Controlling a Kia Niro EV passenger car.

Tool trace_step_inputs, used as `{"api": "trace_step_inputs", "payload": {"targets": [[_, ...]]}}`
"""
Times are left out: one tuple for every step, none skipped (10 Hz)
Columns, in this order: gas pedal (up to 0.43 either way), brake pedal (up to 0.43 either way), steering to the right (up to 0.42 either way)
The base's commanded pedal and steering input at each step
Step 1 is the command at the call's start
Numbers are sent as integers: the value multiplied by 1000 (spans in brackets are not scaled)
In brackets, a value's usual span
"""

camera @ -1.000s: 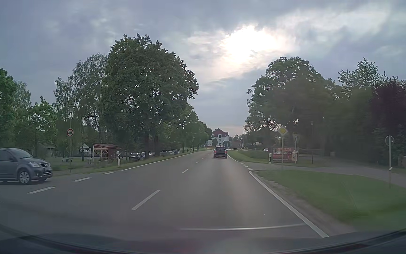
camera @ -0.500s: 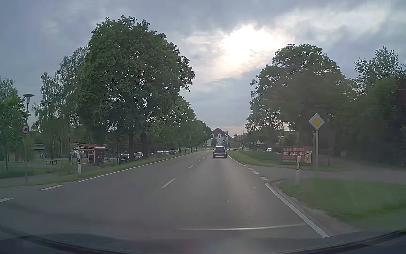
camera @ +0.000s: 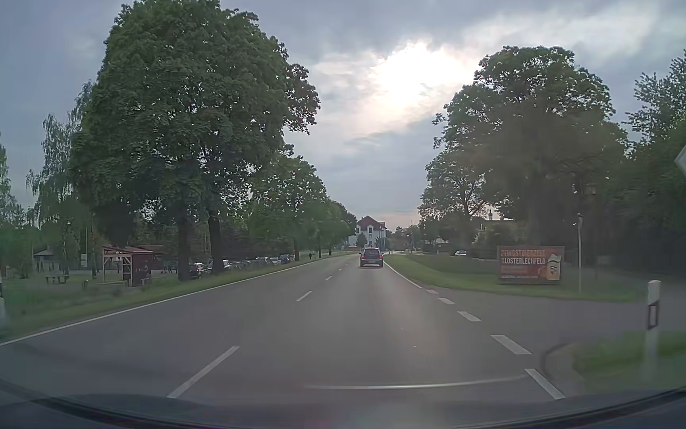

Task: Follow the waypoints while adhering to traffic rules and regulations

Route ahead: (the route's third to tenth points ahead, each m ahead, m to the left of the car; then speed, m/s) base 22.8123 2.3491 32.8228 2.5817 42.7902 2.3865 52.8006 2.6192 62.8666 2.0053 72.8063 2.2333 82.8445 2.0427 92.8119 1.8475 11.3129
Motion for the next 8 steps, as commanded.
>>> {"api": "trace_step_inputs", "payload": {"targets": [[138, 0, 1], [138, 0, 1], [138, 0, 1], [138, 0, 1], [138, 0, 1], [138, 0, 1], [138, 0, 1], [138, 0, 1]]}}
